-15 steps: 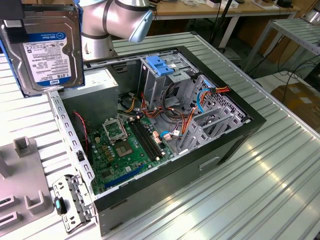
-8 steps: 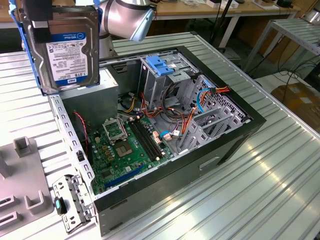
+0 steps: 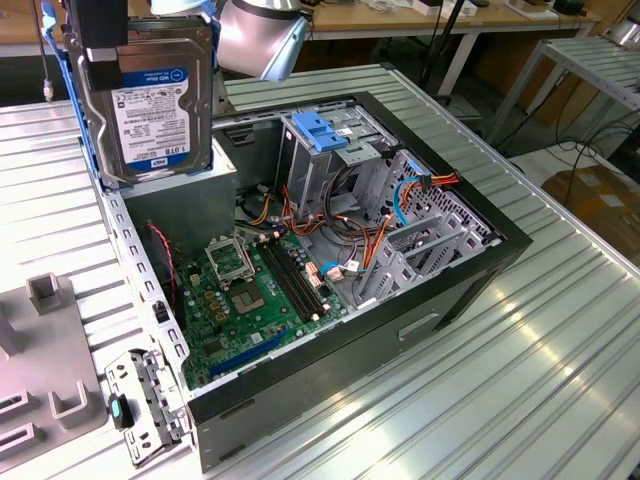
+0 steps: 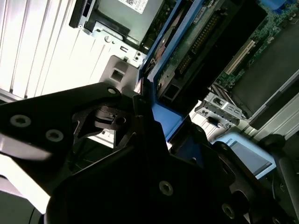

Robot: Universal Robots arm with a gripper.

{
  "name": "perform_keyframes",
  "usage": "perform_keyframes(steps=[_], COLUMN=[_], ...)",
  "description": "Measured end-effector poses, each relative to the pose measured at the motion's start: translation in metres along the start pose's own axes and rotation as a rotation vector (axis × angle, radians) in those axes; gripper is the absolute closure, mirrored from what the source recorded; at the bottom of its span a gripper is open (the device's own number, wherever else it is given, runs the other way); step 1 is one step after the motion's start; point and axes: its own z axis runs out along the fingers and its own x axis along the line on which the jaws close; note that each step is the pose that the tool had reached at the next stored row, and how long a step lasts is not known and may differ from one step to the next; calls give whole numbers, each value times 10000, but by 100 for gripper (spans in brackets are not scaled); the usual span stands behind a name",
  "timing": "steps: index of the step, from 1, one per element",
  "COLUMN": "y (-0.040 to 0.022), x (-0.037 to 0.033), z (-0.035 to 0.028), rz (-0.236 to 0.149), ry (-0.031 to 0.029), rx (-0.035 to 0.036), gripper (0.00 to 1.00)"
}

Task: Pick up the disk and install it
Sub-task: 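Pick up the disk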

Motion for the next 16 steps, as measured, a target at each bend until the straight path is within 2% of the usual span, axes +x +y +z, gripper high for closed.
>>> perform_keyframes(steps=[3,8,10,14,15,16], y=[-88,-194,-260,-416,-503,-539], x=[16,91,103,115,119,121], z=[11,22,25,34,37,39], rz=[1,1,0,0,1,1], ry=[-1,-1,0,1,1,1], rx=[2,2,0,0,0,0], gripper=[63,63,63,63,63,63])
